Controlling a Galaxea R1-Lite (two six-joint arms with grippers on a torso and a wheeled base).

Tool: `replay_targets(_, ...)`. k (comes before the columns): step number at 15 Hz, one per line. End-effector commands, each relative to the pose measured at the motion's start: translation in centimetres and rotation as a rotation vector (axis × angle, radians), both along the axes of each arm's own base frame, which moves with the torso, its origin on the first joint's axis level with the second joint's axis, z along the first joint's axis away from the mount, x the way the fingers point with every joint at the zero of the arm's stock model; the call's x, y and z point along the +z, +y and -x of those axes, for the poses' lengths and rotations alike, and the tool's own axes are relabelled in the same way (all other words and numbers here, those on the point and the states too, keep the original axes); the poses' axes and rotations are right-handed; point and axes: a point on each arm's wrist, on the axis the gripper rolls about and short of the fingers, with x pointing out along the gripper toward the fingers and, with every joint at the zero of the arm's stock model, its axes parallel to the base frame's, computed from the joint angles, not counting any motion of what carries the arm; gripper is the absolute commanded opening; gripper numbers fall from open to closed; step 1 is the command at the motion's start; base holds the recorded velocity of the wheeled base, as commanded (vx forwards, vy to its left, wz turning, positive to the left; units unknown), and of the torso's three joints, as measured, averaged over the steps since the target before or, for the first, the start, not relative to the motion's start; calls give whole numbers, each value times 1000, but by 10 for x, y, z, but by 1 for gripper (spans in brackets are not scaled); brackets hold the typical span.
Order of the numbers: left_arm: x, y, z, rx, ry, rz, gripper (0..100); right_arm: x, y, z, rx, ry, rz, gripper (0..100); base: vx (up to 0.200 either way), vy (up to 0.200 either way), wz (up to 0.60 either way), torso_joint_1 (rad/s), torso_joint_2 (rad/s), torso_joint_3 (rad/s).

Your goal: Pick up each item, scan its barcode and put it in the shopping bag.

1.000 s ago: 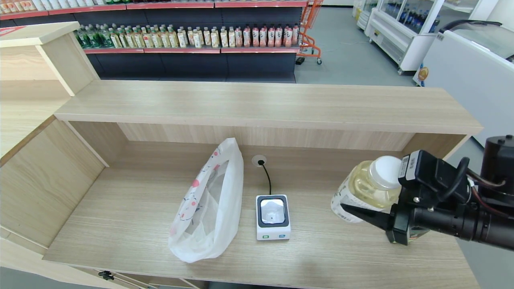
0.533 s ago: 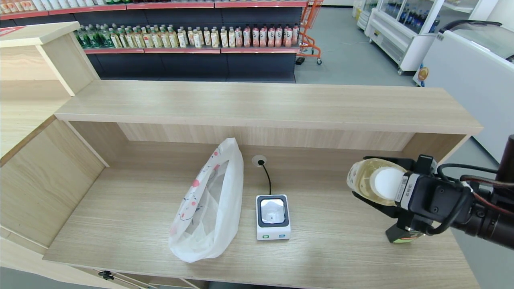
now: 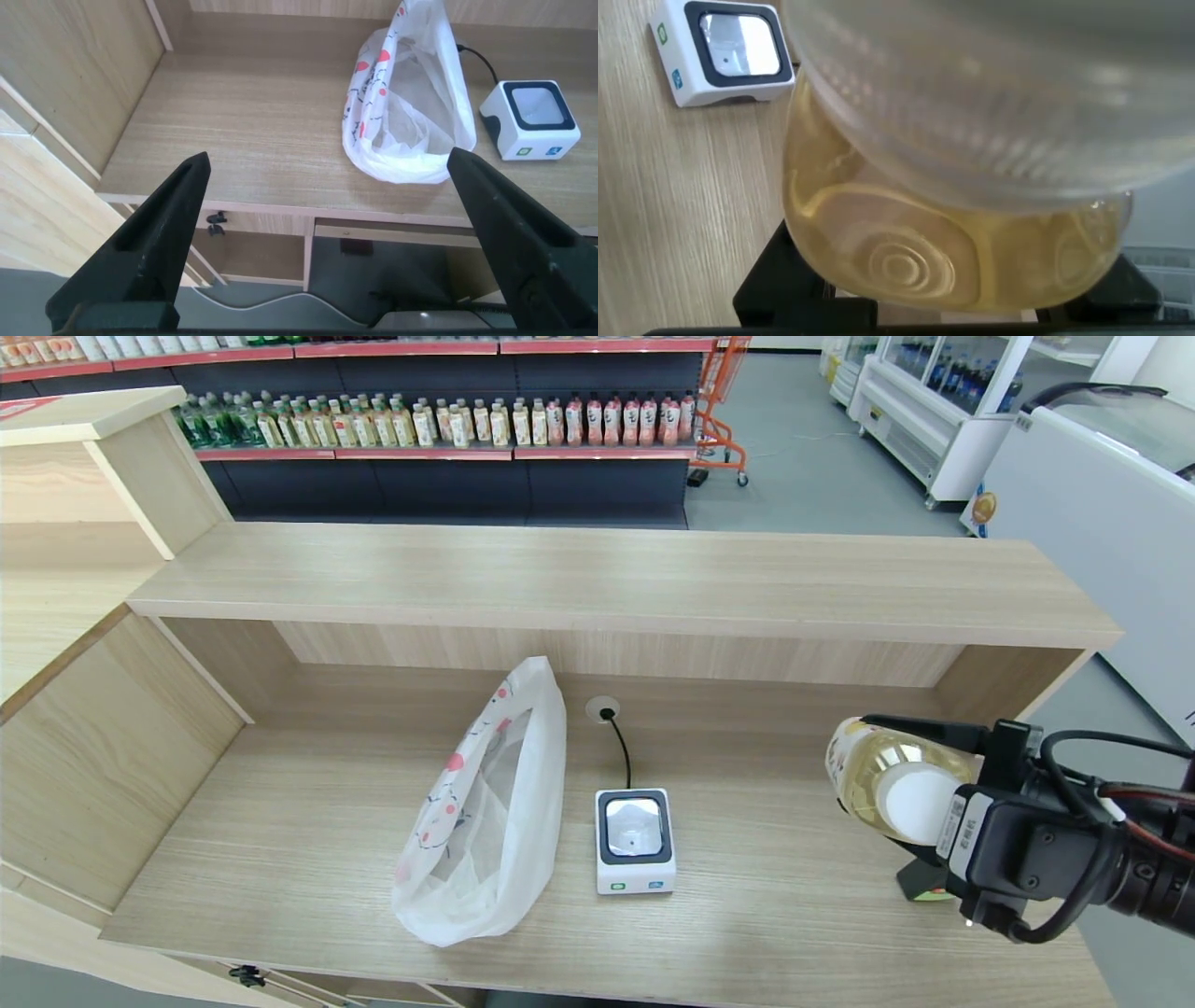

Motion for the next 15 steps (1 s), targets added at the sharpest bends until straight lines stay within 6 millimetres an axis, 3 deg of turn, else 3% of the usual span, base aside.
replay_targets(1, 0, 0, 0, 0, -1, 0, 100, -1, -2, 4, 1, 0, 1, 0, 0, 0, 0, 0, 0, 0)
replay_targets(6, 0, 0, 0, 0, -1, 3, 100, -11, 0, 2, 7, 34, 22, 0, 0, 160, 0, -1, -2, 2)
replay_targets(12, 0, 0, 0, 0, 1, 3, 100, -28, 11, -24, 46, -1, 90, 0, 0, 200, 0, 6, 4, 2)
replay_targets(15, 0, 0, 0, 0, -1, 0, 100, -47, 17, -38, 68, 19, 138, 0, 0, 0, 0, 0, 0, 0)
